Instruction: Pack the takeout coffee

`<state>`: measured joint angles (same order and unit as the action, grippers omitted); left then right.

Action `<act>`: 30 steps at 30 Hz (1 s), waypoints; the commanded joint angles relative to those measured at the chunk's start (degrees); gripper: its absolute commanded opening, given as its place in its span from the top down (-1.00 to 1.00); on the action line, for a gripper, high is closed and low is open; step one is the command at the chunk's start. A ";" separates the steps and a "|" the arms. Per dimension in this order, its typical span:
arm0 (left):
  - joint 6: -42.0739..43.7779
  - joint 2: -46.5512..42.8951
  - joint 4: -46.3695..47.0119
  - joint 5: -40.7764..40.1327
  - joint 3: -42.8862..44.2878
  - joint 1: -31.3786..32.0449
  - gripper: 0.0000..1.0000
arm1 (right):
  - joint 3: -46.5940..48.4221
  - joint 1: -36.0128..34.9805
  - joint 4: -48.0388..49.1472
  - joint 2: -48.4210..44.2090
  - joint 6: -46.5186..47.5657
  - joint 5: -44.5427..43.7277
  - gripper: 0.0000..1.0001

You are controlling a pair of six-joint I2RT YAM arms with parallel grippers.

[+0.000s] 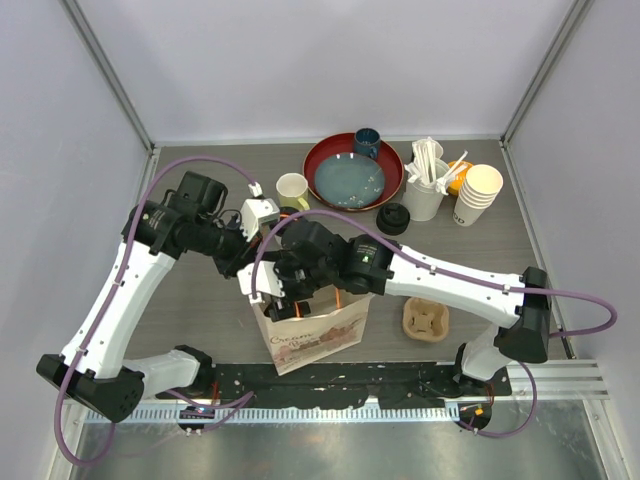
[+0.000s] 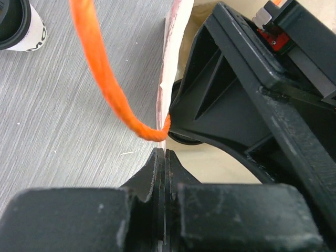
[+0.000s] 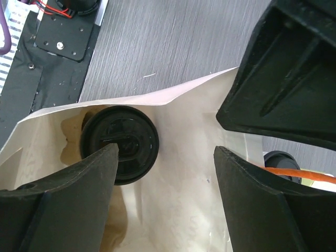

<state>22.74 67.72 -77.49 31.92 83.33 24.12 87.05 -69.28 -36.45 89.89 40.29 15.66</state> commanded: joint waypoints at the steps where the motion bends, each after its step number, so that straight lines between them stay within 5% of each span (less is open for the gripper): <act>1: -0.59 -0.93 -0.73 -0.11 1.22 0.14 1.00 | -0.12 -0.25 4.80 -2.79 -1.97 -0.98 -0.58; 30: -0.95 -1.54 -0.20 -0.19 1.31 0.84 1.00 | 2.86 -0.25 6.13 -5.78 -28.60 -9.60 -0.54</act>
<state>21.67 67.46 -77.28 30.65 83.33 24.71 86.11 -69.63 -30.65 87.72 16.53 6.63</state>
